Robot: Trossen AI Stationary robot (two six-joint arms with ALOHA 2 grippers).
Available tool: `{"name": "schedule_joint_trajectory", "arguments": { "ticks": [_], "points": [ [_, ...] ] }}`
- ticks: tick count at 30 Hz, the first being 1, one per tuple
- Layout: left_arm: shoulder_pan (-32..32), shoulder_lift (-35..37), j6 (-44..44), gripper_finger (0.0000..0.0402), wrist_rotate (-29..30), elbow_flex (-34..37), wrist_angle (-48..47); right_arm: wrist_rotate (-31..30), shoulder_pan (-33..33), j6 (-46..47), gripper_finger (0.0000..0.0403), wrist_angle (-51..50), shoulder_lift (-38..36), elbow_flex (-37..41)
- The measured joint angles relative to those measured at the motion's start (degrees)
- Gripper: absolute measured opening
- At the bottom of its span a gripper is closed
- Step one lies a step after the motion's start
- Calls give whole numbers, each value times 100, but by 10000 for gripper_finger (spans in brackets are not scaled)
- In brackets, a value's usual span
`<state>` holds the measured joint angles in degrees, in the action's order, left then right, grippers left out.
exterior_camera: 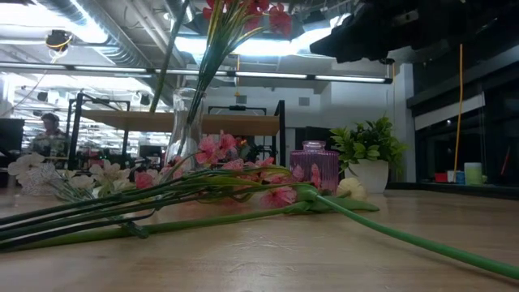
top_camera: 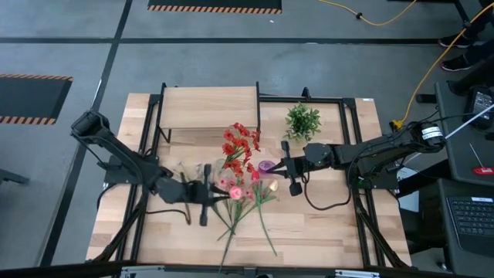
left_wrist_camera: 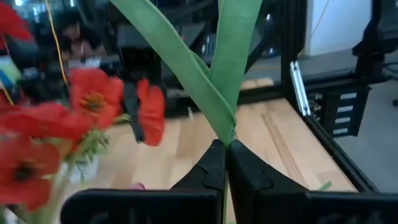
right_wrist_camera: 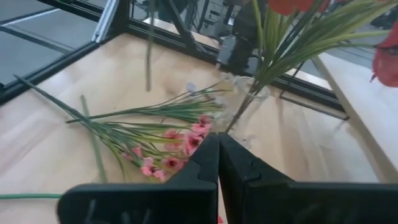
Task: Pick and place flowers into a vace then onto a shelf
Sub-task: Put the pink tulip into the transparent vase
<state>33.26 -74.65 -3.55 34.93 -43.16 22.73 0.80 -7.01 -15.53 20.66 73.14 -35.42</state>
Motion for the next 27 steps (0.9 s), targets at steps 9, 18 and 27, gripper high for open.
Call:
{"name": "schedule_joint_trajectory", "arguments": {
  "ticks": [9, 18, 27],
  "points": [
    [-122, 909, -482, 2, 527, 1270, 1060, 0, 4, 2, 3, 196, 0, 0],
    [-495, 1859, -1889, 3, 199, 2131, 2406, 0, 4, 3, 3, 193, 0, 0],
    [-944, 2519, -2273, 3, -488, 2199, 2386, -2, 4, 4, 3, 217, 0, 0]
  ]
}}
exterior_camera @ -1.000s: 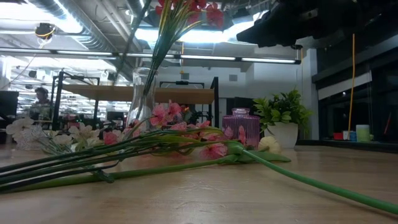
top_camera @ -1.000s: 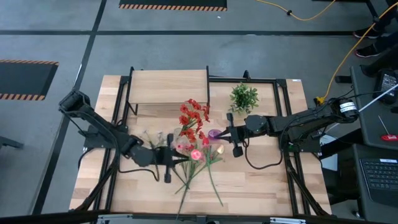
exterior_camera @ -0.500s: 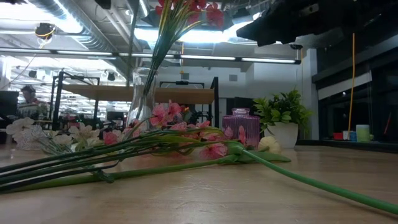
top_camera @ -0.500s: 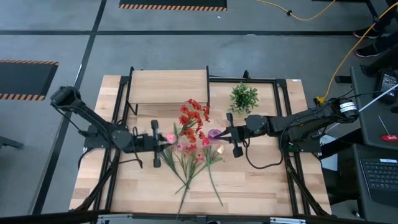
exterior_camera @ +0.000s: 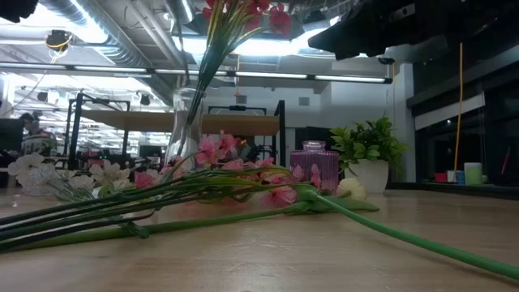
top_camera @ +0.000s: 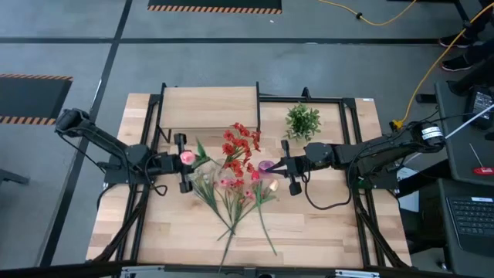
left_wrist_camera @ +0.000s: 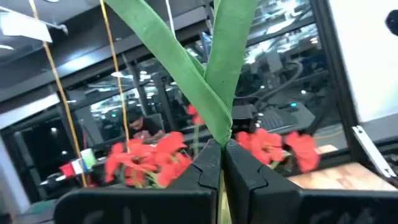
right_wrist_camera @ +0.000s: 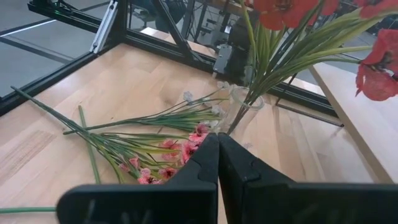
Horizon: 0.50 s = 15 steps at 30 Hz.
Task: Pick and place flowers into a vace then onto a shelf
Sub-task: Put the pink tulip into the transparent vase
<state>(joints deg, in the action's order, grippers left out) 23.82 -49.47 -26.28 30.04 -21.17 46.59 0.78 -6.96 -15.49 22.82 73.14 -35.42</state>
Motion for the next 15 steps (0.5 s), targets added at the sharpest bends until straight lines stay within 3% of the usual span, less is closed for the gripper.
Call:
{"name": "schedule_joint_trajectory", "arguments": {
  "ticks": [15],
  "points": [
    [-719, 19, 1164, 3, -321, 0, -708, -2, 0, 0, 3, 5, 0, 0]
  ]
}}
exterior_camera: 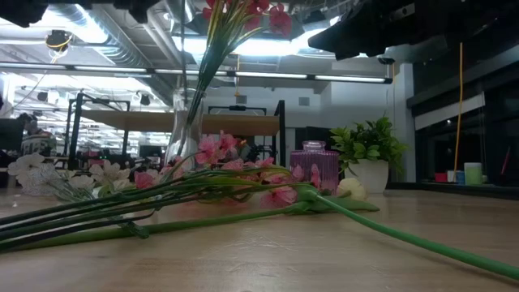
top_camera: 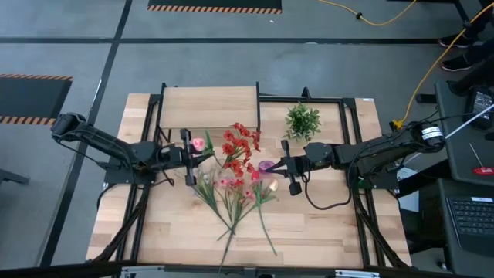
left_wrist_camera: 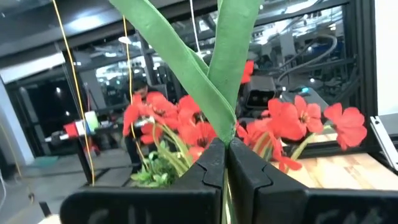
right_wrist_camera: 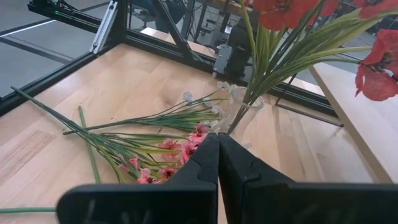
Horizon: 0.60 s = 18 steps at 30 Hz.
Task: Pick and place flowers into a vace then onto a shelf
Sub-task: Put the pink tulip into the transparent vase
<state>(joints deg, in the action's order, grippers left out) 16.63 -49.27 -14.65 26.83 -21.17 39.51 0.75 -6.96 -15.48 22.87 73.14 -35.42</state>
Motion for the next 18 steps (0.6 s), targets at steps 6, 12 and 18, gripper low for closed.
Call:
{"name": "schedule_joint_trajectory", "arguments": {
  "ticks": [6, 12, 18],
  "points": [
    [-41, -204, 169, 3, 6, 0, -35, 0, 0, 1, 3, -5, 0, 0],
    [-38, -509, 165, 3, 8, 0, -37, 0, 0, 1, 3, -72, 0, 0],
    [-53, -799, 72, 3, 230, 0, -30, 0, 0, 2, 3, -86, 0, 0]
  ]
}}
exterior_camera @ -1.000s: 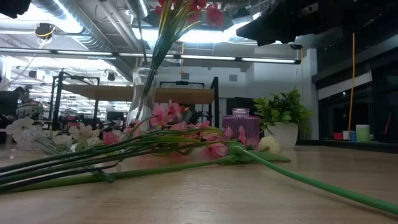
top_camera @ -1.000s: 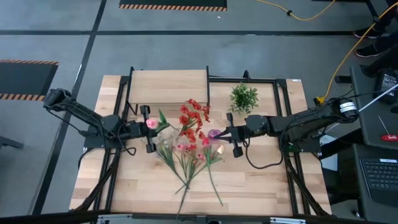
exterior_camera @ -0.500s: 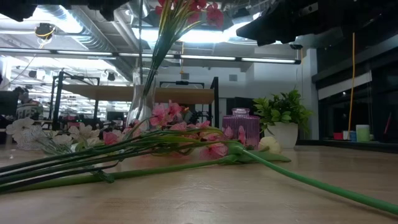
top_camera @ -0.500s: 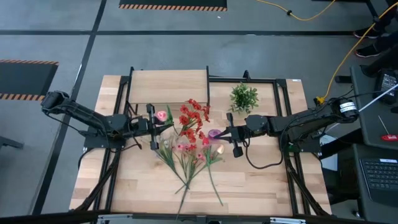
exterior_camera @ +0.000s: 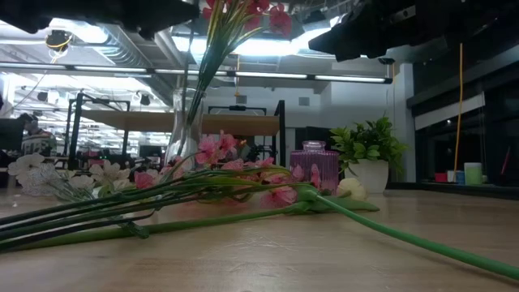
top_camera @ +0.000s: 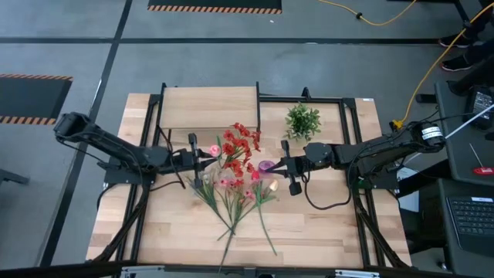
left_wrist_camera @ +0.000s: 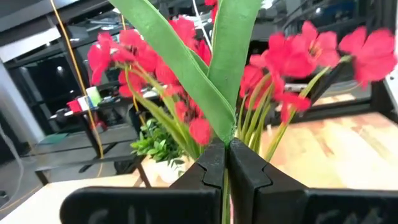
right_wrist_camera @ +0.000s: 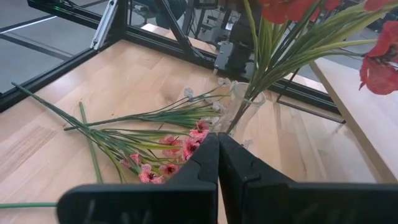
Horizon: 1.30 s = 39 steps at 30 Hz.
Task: Pick and place flowers into a vace then onto a shelf
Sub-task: Put the pink tulip into the transparent vase
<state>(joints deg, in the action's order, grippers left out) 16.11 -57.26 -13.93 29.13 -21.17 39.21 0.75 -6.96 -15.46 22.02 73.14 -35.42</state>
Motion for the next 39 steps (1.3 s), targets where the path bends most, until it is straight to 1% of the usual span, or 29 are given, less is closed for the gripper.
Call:
{"name": "schedule_joint_trajectory", "arguments": {
  "ticks": [5, 10, 17, 20, 26, 28, 34, 39],
  "points": [
    [-140, -323, 229, 3, -9, 137, 355, 0, -2, -2, 3, -6, 0, 0],
    [-211, -588, 256, 3, -7, 458, 1280, 0, -1, 14, 3, -32, 0, 0],
    [-209, -730, 530, 4, -26, 581, 1331, 0, -2, 22, 3, -85, 0, 0],
    [-208, -796, 619, 11, 9, 581, 1333, -1, 0, 20, 3, -81, 0, 0],
    [-209, -937, 959, 43, 570, 581, 1329, 0, -2, 113, 3, -83, 0, 0],
    [-209, -972, 1042, 57, 668, 581, 1324, -2, -2, 232, 3, -85, 0, 0],
    [-194, -1061, 1329, 96, 688, 581, 1284, -2, -2, 328, 3, -102, 0, 0],
    [-147, -1002, 1335, 124, 737, 581, 1294, -2, -2, 327, 3, -110, 0, 0]
  ]
}}
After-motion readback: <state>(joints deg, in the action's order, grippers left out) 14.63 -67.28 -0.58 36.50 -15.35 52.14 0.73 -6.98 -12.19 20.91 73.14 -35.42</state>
